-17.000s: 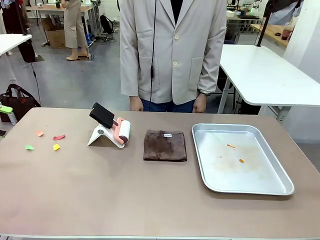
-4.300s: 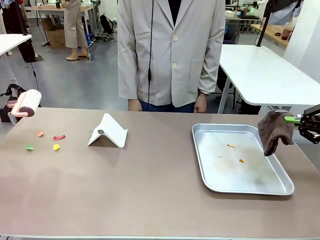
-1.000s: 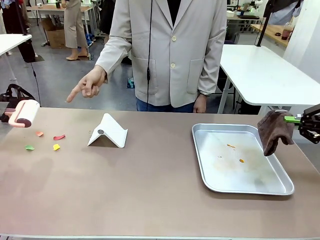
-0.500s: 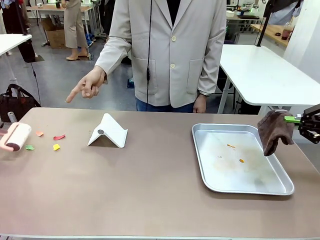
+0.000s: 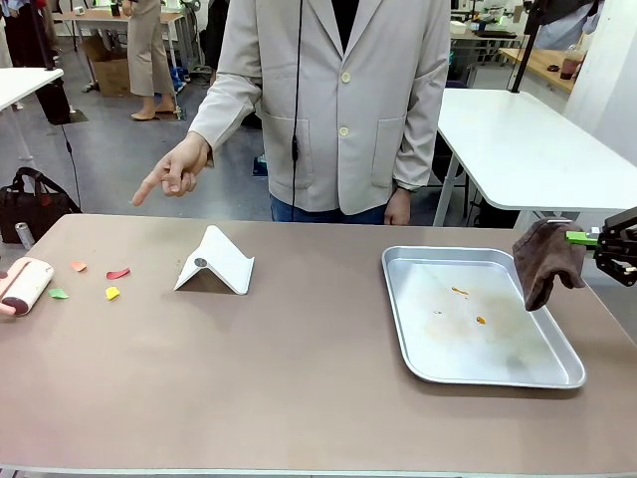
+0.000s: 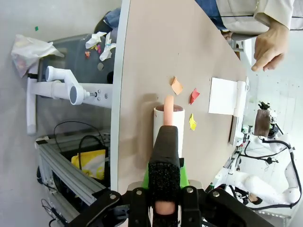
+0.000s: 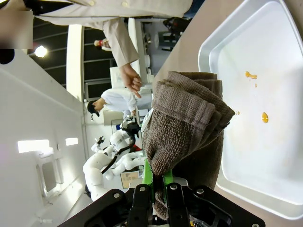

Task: Clean the surface of the table.
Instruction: If a person points to the right, clean the right side of the table with your right hand, and if they point to the left, clean the left side with your left hand.

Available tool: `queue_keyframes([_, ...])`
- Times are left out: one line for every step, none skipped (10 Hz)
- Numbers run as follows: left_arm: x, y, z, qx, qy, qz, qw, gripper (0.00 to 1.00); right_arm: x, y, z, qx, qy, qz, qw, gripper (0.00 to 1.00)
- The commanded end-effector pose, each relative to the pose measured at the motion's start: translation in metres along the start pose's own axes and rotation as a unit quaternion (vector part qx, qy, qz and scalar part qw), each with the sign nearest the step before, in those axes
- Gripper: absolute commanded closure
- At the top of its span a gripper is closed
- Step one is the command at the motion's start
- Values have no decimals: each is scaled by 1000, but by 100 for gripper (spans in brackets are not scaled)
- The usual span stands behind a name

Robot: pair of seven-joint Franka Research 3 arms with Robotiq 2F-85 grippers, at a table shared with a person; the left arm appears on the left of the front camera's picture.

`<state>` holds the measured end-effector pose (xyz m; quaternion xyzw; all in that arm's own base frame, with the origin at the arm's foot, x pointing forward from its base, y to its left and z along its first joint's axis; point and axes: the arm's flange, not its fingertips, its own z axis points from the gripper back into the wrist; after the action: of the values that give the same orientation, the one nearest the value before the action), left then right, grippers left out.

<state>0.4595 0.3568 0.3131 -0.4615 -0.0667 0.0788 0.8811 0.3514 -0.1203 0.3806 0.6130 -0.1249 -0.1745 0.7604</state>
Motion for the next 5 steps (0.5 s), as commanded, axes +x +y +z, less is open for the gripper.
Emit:
queue_keyframes([-2,-3,-12,13,-25,6,1000,78,-2,4,1,3,4,1,1000,100])
queue_keyframes([-2,-2,-15,20,-23,12,999,78,-2,4,1,3,4,1,1000,100])
queue_keyframes([1,-1,-17,22,-30,25,999,78,-2,4,1,3,4,1,1000,100])
queue_keyframes([0,-1,-20,20,-30,33,999,78,-2,4,1,3,4,1,1000,100])
queue_keyframes([-2,-2,-24,20,-22,32,999,78,-2,4,1,3,4,1,1000,100])
